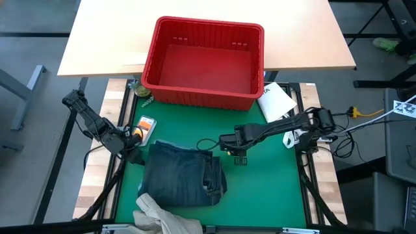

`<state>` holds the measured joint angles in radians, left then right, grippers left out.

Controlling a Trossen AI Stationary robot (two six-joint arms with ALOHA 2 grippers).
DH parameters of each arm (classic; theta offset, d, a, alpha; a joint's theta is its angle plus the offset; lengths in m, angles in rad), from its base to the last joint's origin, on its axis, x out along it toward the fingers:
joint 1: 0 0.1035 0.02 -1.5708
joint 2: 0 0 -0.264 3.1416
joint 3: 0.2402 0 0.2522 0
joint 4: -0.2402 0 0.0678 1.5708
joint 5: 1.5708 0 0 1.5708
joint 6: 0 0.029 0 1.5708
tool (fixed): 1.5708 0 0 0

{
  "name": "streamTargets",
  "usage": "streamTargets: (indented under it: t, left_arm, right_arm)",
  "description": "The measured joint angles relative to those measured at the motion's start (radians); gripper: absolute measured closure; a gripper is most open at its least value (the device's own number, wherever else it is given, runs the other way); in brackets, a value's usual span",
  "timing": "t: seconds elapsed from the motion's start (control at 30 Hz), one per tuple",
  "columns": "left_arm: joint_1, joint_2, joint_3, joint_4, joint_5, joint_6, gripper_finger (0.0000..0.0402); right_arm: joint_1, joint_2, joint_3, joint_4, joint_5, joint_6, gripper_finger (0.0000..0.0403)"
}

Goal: Fold Laundry from Bin
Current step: Fold the gray short

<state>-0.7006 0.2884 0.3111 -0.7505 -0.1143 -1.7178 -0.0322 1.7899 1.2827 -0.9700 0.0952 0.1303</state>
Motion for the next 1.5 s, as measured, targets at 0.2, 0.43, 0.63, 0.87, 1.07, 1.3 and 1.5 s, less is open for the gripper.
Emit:
streamTargets:
  t: [0.2, 0.43, 0.63, 0.87, 1.07, 1.3, 1.5]
  left_arm:
    - [0.0, -0.088, 0.0, 0.001, -0.04, 0.049, 0.0246]
    - [0.0, -0.158, 0.0, 0.004, -0.115, 0.098, 0.0246]
    - [0.0, -0.162, 0.0, 0.004, -0.134, 0.107, 0.0246]
    - [0.0, -0.162, 0.0, 0.003, -0.157, 0.108, 0.0246]
    - [0.0, -0.162, 0.0, 0.003, -0.158, 0.108, 0.0246]
    - [0.0, -0.162, 0.0, 0.068, -0.179, 0.208, 0.0246]
    - [0.0, -0.162, 0.0, 0.323, -0.224, 0.455, 0.0246]
  right_arm:
    - [0.027, -0.126, 0.0, 0.018, 0.01, 0.0, 0.0255]
    - [0.164, -0.206, 0.001, 0.172, -0.045, 0.001, 0.0256]
    - [0.298, -0.203, 0.001, 0.435, -0.06, -0.024, 0.0256]
    - [0.429, -0.201, 0.002, 0.766, 0.053, -0.07, 0.0256]
    - [0.517, -0.187, 0.002, 0.838, 0.177, -0.142, 0.0256]
    - [0.528, -0.181, 0.002, 0.836, 0.186, -0.143, 0.0256]
    - [0.529, -0.171, 0.002, 0.836, 0.194, -0.143, 0.0256]
